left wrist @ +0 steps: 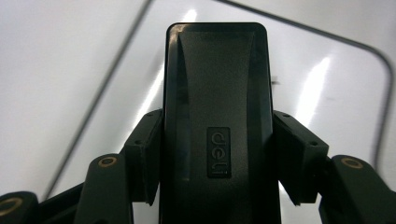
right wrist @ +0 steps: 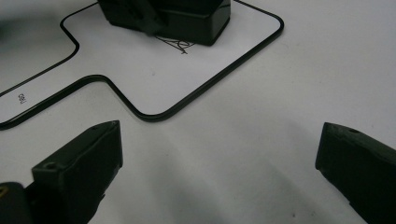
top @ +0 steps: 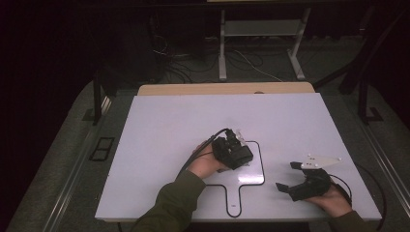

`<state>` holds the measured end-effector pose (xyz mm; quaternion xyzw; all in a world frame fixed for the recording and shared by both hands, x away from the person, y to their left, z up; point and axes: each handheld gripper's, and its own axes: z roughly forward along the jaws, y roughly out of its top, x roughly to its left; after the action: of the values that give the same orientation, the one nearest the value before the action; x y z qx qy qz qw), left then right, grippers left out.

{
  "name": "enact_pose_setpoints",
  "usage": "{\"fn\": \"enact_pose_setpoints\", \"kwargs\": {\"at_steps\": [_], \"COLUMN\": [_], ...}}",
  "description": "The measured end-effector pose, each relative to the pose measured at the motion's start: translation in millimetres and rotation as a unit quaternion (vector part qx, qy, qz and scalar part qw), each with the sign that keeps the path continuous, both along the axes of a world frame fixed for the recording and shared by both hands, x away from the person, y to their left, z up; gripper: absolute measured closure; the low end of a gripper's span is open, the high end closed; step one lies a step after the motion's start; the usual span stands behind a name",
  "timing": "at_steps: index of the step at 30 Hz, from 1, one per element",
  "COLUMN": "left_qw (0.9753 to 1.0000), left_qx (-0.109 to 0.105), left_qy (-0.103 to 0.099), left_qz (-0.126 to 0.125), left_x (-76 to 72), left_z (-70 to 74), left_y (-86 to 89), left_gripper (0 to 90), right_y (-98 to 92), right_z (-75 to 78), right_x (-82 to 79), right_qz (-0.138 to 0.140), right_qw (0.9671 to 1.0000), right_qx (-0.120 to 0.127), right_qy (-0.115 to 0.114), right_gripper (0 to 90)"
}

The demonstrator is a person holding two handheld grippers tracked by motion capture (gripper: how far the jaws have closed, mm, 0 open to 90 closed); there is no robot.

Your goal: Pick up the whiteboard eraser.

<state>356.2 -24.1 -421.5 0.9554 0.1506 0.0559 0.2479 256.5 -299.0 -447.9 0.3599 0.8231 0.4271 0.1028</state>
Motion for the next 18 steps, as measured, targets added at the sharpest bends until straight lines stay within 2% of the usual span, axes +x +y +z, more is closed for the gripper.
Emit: {"fn": "enact_pose_setpoints", "kwargs": {"at_steps": [3, 5, 9, 11, 12, 15, 18], "left_qw": [1.0, 1.0, 0.9999, 0.9999, 0.9997, 0.9993, 0.9988], "left_qx": [-0.002, -0.005, -0.006, 0.004, -0.005, 0.005, 0.003], "left_qy": [-0.002, 0.006, 0.004, 0.001, 0.0, -0.004, -0.001], "left_qz": [-0.009, -0.002, 0.01, 0.01, 0.024, 0.037, 0.049], "left_x": [-4.2, -1.7, 9.5, 17.4, 19.9, 32.0, 39.3], "left_z": [-0.4, -0.6, -0.7, 0.3, -0.9, 0.1, 0.0], "left_y": [-2.8, -2.3, 1.0, 4.4, 5.0, 9.1, 10.2], "left_gripper": [39.3, 39.3, 39.3, 39.3, 39.3, 39.3, 39.3], "right_y": [0.2, 0.2, -0.2, -0.3, -0.4, -0.2, -0.2], "right_z": [-0.1, -0.2, 0.1, 0.0, -0.1, -0.4, -0.4], "right_x": [0.0, 0.0, 0.0, 0.1, 0.2, 0.6, 0.5], "right_qz": [0.0, 0.0, 0.0, 0.0, -0.001, 0.0, 0.0], "right_qw": [1.0, 1.0, 1.0, 1.0, 1.0, 1.0, 1.0], "right_qx": [-0.001, -0.001, -0.001, 0.0, 0.0, -0.001, -0.001], "right_qy": [0.0, 0.0, 0.0, 0.0, 0.0, 0.0, 0.0], "right_gripper": [0.0, 0.0, 0.0, 0.0, 0.0, 0.0, 0.0]}}
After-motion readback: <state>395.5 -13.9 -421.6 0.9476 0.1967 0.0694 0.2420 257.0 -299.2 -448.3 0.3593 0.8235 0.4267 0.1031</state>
